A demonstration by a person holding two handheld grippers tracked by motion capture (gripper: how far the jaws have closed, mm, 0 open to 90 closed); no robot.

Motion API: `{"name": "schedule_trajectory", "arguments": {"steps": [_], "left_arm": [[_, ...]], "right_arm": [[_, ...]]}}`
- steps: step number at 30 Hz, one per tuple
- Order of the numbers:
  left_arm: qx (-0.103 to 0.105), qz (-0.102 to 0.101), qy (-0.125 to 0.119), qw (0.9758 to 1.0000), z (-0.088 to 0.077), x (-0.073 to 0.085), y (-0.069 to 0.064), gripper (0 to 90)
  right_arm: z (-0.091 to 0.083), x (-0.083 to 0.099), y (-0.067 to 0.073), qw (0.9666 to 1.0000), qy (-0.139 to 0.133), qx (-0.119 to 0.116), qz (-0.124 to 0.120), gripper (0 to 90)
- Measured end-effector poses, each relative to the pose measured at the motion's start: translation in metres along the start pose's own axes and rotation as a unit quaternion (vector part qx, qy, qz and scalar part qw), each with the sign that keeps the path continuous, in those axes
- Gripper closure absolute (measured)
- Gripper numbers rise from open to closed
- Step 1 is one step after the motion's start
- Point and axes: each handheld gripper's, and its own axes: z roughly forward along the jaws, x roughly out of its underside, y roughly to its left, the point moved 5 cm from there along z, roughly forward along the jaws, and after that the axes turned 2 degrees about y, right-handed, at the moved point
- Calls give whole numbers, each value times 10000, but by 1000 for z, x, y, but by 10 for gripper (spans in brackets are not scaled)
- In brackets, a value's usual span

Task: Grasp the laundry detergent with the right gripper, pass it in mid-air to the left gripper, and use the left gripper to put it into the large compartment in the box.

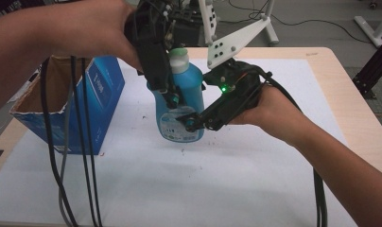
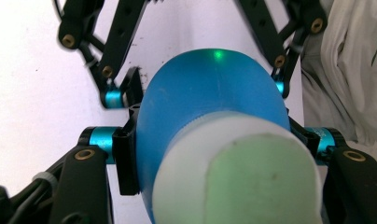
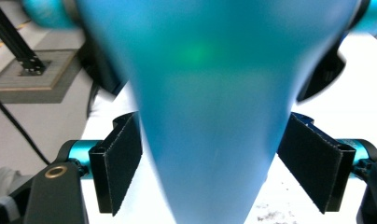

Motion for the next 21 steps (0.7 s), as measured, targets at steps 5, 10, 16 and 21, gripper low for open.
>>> {"name": "schedule_trajectory", "arguments": {"steps": [5, 10, 16, 21], "left_arm": [[-44, -73, 48, 10000, -7, 3, 0, 377], [-112, -304, 82, 9994, -19, 9, 2, 377], [-247, -575, 121, 9980, -39, 18, 5, 377], [-335, -807, 195, 9960, -54, 26, 6, 377]], "right_arm": [[-8, 4, 1, 9998, 76, 60, 150, 122], [-21, 11, -1, 9982, 459, 305, 248, 122], [-55, 21, -6, 9946, 839, 378, 478, 122], [-81, 29, -2, 9865, 1596, 246, 276, 121]]}}
